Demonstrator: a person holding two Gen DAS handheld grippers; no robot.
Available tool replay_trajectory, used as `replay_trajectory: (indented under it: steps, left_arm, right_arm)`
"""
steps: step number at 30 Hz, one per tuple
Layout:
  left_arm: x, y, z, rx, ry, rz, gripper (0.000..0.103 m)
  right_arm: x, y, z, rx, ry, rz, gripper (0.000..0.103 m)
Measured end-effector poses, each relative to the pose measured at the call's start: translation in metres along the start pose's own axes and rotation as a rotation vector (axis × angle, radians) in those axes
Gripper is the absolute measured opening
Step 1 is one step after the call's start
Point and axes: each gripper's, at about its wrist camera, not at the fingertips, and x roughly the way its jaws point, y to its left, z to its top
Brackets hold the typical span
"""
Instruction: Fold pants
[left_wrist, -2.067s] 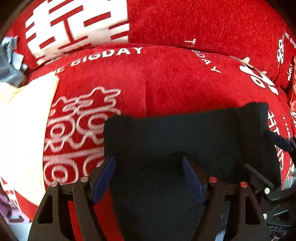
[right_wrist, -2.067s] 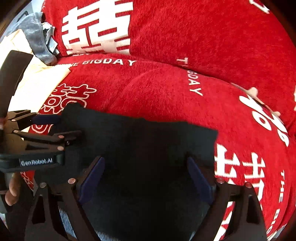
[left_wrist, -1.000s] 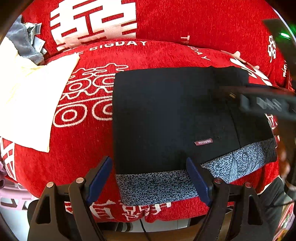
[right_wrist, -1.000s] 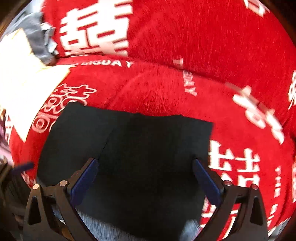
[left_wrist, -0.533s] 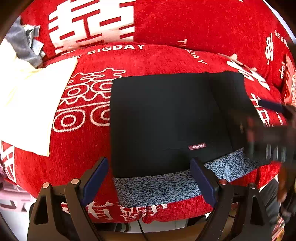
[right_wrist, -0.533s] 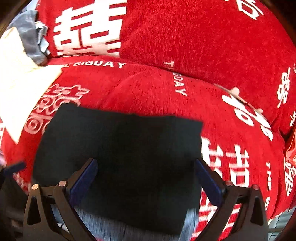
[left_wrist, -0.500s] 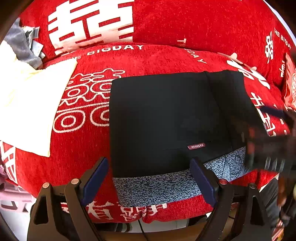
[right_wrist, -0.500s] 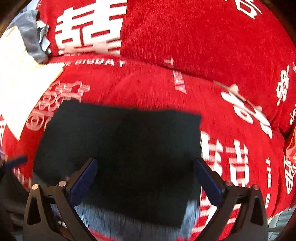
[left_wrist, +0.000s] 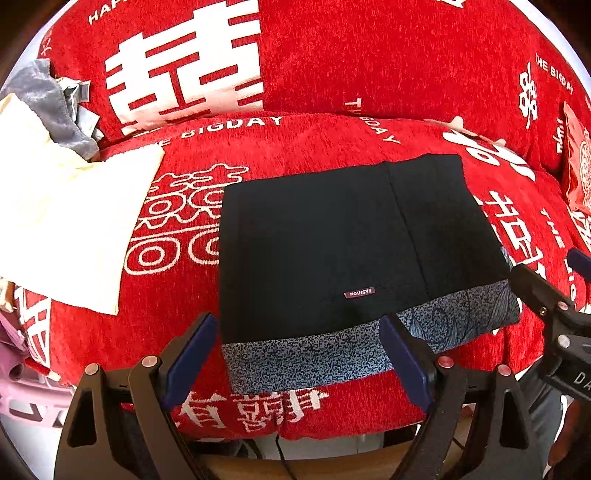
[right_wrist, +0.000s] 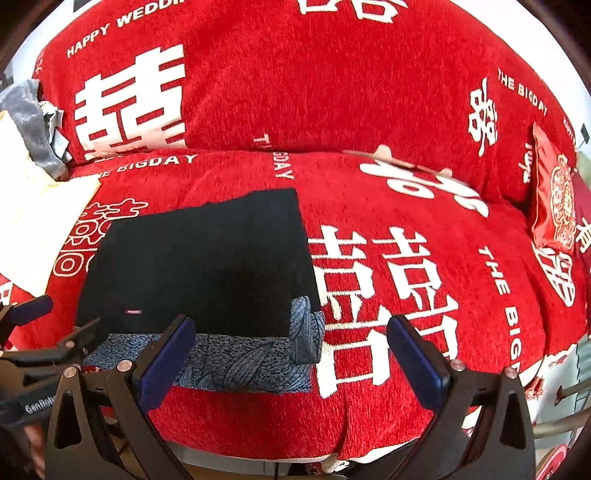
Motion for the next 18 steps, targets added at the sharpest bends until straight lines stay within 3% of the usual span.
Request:
replay_trajectory:
  steps: [8, 18]
  left_arm:
    - [-0.005, 0.002, -0.001, -0.006, -0.019, 0.04, 0.09]
    - [0.003, 0.007, -0.005, -0.021, 0.019, 0.02, 0.09]
  right_arm:
    - [0.011, 0.014, -0.009, -0.015, 0.057, 0.039, 0.103]
    - [0.012, 0.014, -0.013, -0.008, 0.065, 0.036, 0.103]
